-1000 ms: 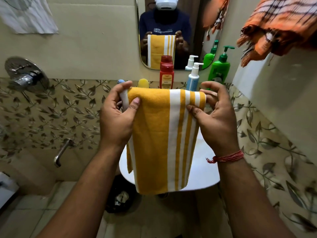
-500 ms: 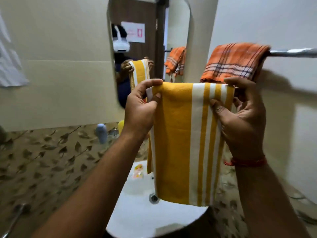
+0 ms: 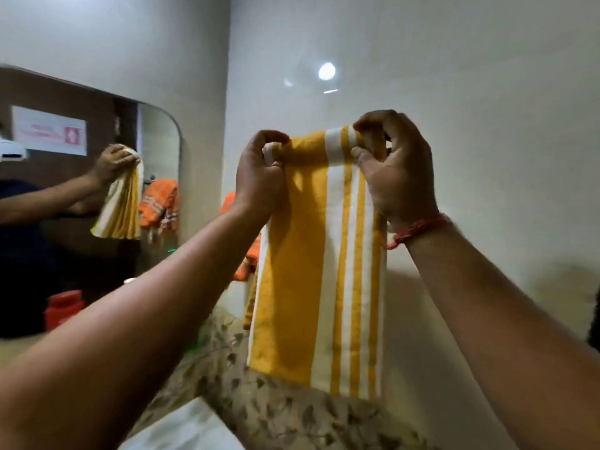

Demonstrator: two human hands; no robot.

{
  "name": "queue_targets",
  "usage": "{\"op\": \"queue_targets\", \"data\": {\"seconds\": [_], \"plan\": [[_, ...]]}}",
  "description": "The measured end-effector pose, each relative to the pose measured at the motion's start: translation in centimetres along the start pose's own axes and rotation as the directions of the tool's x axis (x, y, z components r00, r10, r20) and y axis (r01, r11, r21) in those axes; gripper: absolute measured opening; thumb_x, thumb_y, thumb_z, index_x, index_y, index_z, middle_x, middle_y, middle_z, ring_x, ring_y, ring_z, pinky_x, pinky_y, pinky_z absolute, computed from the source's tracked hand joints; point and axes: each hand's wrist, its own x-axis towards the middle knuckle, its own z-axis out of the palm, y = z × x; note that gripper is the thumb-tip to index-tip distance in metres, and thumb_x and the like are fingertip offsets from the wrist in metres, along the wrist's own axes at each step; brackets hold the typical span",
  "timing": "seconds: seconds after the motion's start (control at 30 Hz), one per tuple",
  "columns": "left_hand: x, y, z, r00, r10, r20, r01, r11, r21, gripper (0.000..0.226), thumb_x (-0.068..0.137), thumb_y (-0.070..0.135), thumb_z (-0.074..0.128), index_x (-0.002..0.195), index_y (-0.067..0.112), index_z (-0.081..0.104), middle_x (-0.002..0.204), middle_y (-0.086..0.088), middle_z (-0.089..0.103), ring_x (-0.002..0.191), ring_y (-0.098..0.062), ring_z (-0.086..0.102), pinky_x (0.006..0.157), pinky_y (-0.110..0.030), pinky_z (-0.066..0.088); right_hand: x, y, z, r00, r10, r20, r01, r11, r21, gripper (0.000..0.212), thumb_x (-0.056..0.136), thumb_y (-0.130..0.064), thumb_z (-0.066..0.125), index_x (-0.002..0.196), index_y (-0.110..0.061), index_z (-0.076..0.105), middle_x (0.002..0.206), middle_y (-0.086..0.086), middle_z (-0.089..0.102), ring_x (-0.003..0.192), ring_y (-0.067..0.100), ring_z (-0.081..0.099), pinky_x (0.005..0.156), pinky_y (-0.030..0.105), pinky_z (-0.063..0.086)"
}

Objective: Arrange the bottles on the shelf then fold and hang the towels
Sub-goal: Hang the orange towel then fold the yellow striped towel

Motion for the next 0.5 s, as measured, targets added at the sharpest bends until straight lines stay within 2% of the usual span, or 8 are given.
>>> {"op": "queue_targets", "data": {"seconds": [0.07, 0.17, 0.23, 0.3, 0.4, 0.5], "plan": [[2.3, -0.2, 3.3, 1.000, 0.020, -0.019, -0.020, 1.000, 0.015, 0.046, 0.086, -0.005, 0.051, 0.102, 0.035, 0.065, 0.106, -0.002, 0.066, 0.096, -0.023, 0.064, 0.070, -0.034, 0.054, 2.4, 2.4, -0.7, 0.999, -0.048, 0.018, 0.050, 0.992, -0.118, 0.026, 0.079, -0.005, 0.069, 0.104, -0.010, 0.067, 0.102, 0.007, 0.065, 0.094, 0.012, 0.058, 0.084, 0.007, 0.042], [4.1, -1.0, 7.5, 0.997, 0.074, 0.014, -0.076, 0.981, 0.177, 0.041, 0.093, -0.003, 0.049, 0.116, 0.027, 0.065, 0.116, -0.002, 0.061, 0.107, -0.022, 0.059, 0.085, -0.032, 0.051, 5.1, 5.7, -1.3, 0.984, -0.109, 0.142, 0.147, 0.945, -0.291, 0.024, 0.082, -0.003, 0.064, 0.104, -0.013, 0.065, 0.100, 0.011, 0.058, 0.096, 0.025, 0.057, 0.080, 0.027, 0.046], [4.4, -2.1, 9.6, 0.984, 0.155, 0.093, -0.177, 0.928, 0.328, 0.039, 0.091, -0.003, 0.047, 0.117, 0.021, 0.064, 0.115, -0.010, 0.059, 0.106, -0.027, 0.058, 0.082, -0.028, 0.044, 5.8, 7.8, -1.4, 0.945, -0.155, 0.290, 0.269, 0.869, -0.415, 0.020, 0.087, -0.003, 0.058, 0.103, -0.012, 0.064, 0.097, 0.014, 0.053, 0.092, 0.031, 0.053, 0.074, 0.034, 0.048], [4.3, -3.6, 10.6, 0.961, 0.218, 0.169, -0.268, 0.881, 0.390, 0.043, 0.085, -0.008, 0.049, 0.117, 0.017, 0.062, 0.110, -0.011, 0.053, 0.099, -0.030, 0.058, 0.078, -0.029, 0.045, 5.5, 9.2, -1.3, 0.880, -0.180, 0.439, 0.405, 0.767, -0.498, 0.018, 0.086, -0.002, 0.058, 0.100, -0.011, 0.064, 0.095, 0.016, 0.051, 0.088, 0.034, 0.052, 0.068, 0.042, 0.052], [4.6, -5.0, 10.7, 0.955, 0.256, 0.152, -0.295, 0.875, 0.384, 0.047, 0.079, -0.013, 0.050, 0.114, 0.017, 0.061, 0.109, -0.011, 0.053, 0.093, -0.029, 0.059, 0.076, -0.036, 0.053, 4.3, 9.8, -1.4, 0.799, -0.194, 0.570, 0.546, 0.632, -0.550, 0.024, 0.080, -0.002, 0.061, 0.103, -0.010, 0.062, 0.098, 0.017, 0.053, 0.084, 0.035, 0.056, 0.059, 0.037, 0.050], [4.7, -5.0, 10.5, 0.967, 0.183, 0.175, -0.243, 0.864, 0.441, 0.039, 0.080, -0.004, 0.052, 0.110, 0.019, 0.063, 0.111, -0.011, 0.060, 0.096, -0.029, 0.058, 0.074, -0.034, 0.047, 2.7, 9.4, -1.8, 0.714, -0.138, 0.686, 0.632, 0.549, -0.547, 0.027, 0.081, -0.009, 0.062, 0.108, -0.012, 0.059, 0.097, 0.016, 0.055, 0.070, 0.032, 0.057, 0.053, 0.032, 0.036]]}}
